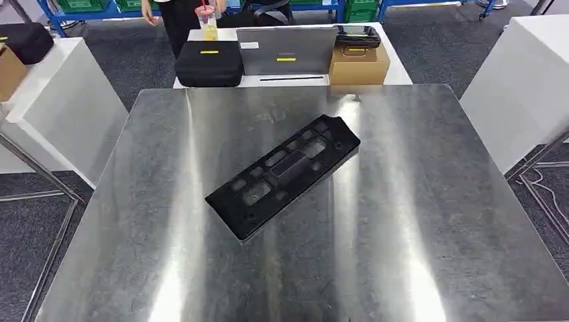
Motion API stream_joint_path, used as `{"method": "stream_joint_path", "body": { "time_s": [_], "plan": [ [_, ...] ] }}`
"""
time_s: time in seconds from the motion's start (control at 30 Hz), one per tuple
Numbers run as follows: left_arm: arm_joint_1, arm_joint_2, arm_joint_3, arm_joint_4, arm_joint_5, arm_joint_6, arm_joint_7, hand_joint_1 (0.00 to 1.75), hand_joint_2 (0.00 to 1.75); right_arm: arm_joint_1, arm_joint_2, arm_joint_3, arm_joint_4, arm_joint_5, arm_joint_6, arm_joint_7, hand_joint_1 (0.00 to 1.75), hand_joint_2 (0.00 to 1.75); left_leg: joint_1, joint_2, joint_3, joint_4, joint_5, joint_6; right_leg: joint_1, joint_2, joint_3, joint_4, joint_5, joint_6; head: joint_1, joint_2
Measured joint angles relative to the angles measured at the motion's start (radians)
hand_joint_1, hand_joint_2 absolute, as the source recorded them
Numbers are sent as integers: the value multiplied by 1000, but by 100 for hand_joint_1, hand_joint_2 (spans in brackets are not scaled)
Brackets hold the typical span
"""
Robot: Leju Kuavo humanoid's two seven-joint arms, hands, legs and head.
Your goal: Take the parts from the cabinet and place them on the table.
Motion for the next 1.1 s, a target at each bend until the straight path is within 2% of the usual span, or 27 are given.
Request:
{"method": "stream_joint_path", "body": {
  "time_s": [0.03, 0.07, 0.1, 0.17, 0.2, 0.23, 0.27, 0.37, 0.4, 0.47, 0.5, 0.53, 0.57, 0.6, 0.67, 0.7, 0.73, 0.77, 0.83, 0.87, 0.9, 0.93, 0.97, 1.0, 1.03, 1.07, 1.1],
  "plan": [
    [0, 3, 0, 0, -3, -1, 0, 0, 0, 0, 0, 2, 1, -1, -1, 0, 0, 0, 5, 1, -10, 58, -31, -7, 1, -2, -9, 2, 6, 2, 0, 0],
    [0, 6, 0, 0, -4, -3, 0, 0, 0, 0, 0, 3, 2, -2, -3, 0, 0, 0, 10, 4, -8, 89, -30, -12, 0, -4, -14, 7, 12, 4, 0, 0],
    [0, 7, -1, 0, -4, -3, 0, 0, 0, 0, 0, 3, 2, -2, -3, 5, 0, 0, 14, 5, 7, 83, -13, -14, 0, -4, -23, 11, 16, 5, -1, 0],
    [0, 10, -4, 0, -5, -3, 0, 0, 0, -1, 0, 4, 3, 0, -3, 14, 0, 0, 26, 8, 97, -31, 63, -21, -4, -5, -45, 27, 21, 12, 0, 0],
    [-1, 11, -6, 0, -5, -3, 0, 0, 0, -1, 1, 5, 4, 0, -3, 17, 0, 0, 30, 9, 156, -127, 75, -27, -6, -5, -54, 37, 23, 15, 0, 0],
    [-3, 9, -8, 0, -5, -3, 0, 0, 0, -2, -1, 5, 3, 0, -3, 19, 0, 0, 23, 6, 179, -165, 39, -31, -2, -6, -61, 38, 29, 24, -3, 0],
    [-3, 11, -9, 0, -5, -2, 0, 0, 0, -3, 1, 6, 4, 1, -3, 20, 0, 0, 17, 2, 176, -164, 53, -19, -2, -5, -64, 40, 33, 30, -3, 0],
    [-1, 11, -11, 1, -5, -2, 0, 0, 0, -3, 3, 9, 4, 2, -6, 23, 0, 0, 6, 2, 163, -161, 63, 0, -2, -4, -63, 32, 51, 58, -1, 0],
    [-2, 10, -12, 1, -5, -1, 0, 0, 0, -1, 2, 10, 4, 1, -8, 24, 0, 0, 14, 6, 150, -175, 80, 22, 3, -4, -70, 38, 47, 65, -2, 0],
    [-5, 10, -13, 1, -5, 0, 1, 0, 0, -1, 2, 10, 5, 0, -9, 24, 0, 0, 8, 10, 130, -175, 96, 44, 1, 0, -104, 107, -31, 45, 3, 0],
    [-5, 10, -13, 1, -6, 0, 1, 0, 0, -2, 2, 10, 5, 0, -9, 24, 0, 0, 5, 11, 116, -175, 107, 49, 1, 0, -127, 192, -93, 32, 7, 0],
    [-5, 10, -13, 1, -5, 0, 1, 0, 0, -2, 2, 10, 5, 0, -9, 24, 0, 0, 2, 13, 104, -174, 117, 51, 1, 1, -144, 263, -129, 29, 6, 0],
    [-5, 11, -13, 1, -5, 0, 1, 0, 0, -2, 2, 10, 5, 0, -9, 23, 0, 0, -2, 14, 89, -173, 128, 52, 1, 1, -152, 321, -142, 35, 8, 0],
    [-5, 10, -13, 1, -5, 0, 1, 0, 0, -2, 2, 10, 5, 0, -9, 20, 0, 0, -6, 14, 76, -173, 139, 51, 1, 1, -138, 332, -128, 43, 7, 0],
    [-5, 10, -13, 1, -5, 1, 3, 0, 0, -2, 2, 10, 5, 0, -9, 15, 0, 0, -11, 14, 54, -171, 155, 50, 7, 1, -68, 258, -76, 57, 8, 0],
    [-5, 9, -13, 1, -4, 2, 3, 0, 0, -4, 1, 11, 5, 0, -9, 13, 0, 0, -14, 13, 50, -170, 167, 48, 10, 1, 9, 150, -48, 54, 8, 0],
    [-6, 8, -13, 1, -3, 3, 3, 0, 0, -6, -1, 11, 5, 2, -8, 12, 0, 0, -14, 12, 43, -167, 175, 46, 16, 2, 72, 56, -55, 41, 7, 0],
    [-6, 6, -13, 1, -3, 4, 3, 0, 0, -8, -3, 11, 5, 3, -8, 12, 0, 0, -19, 12, 36, -164, 183, 39, 24, 2, 115, -18, -75, 28, 8, 0],
    [-6, 7, -13, 1, 3, 9, 4, 0, 0, -7, -3, 12, 5, 6, -8, 14, 0, 0, -13, 15, 35, -170, 201, 28, 30, 2, 99, -30, -67, 25, 8, 0],
    [-6, 6, -12, 1, 3, 10, 5, 0, 0, -8, -3, 13, 5, 6, -8, 16, 0, 0, -12, 15, 34, -172, 208, 23, 32, 2, 96, -27, -63, 19, 7, 0],
    [-3, 8, -12, 1, 5, 10, 7, 0, 0, -6, -2, 16, 5, 8, -8, 17, 0, 0, -16, 13, 29, -174, 217, 14, 18, 0, 90, -36, -46, 7, 8, 0],
    [-3, 8, -13, 2, 7, 11, 7, 0, 0, -9, -1, 19, 5, 11, -8, 17, 0, 0, -9, 9, 20, -159, 186, 7, 9, -6, 81, -36, -35, 1, 11, 0],
    [-2, 6, -12, 2, 11, 10, 9, 0, 0, -9, -2, 22, 5, 13, -10, 17, 0, 0, -5, 9, 10, -129, 129, -1, 8, -6, 67, -36, -24, -14, 6, 0],
    [-3, 6, -11, 2, 17, 10, 9, 0, 0, -8, -2, 27, 5, 18, -11, 15, 0, 0, 1, 9, -8, -53, 47, -10, 8, -6, 51, -36, -10, -16, 1, 0],
    [-4, 6, -11, 2, 21, 10, 9, 0, 0, -8, -2, 30, 5, 21, -12, 12, 0, 0, 5, 9, -21, 10, 1, -18, 8, -7, 38, -35, 0, -15, 3, 0],
    [-4, 6, -9, 2, 26, 9, 8, 0, 0, -8, -2, 32, 5, 21, -15, 6, 0, 0, 9, 9, -33, 77, -29, -25, 8, -8, 23, -34, 12, -13, 2, 0],
    [-5, 5, -7, 2, 26, 3, 8, 0, 0, -9, -2, 35, 5, 19, -23, -2, 0, 0, 16, 10, -32, 129, -19, -31, 7, -11, 12, -31, 26, -10, 2, 0]
  ]
}}
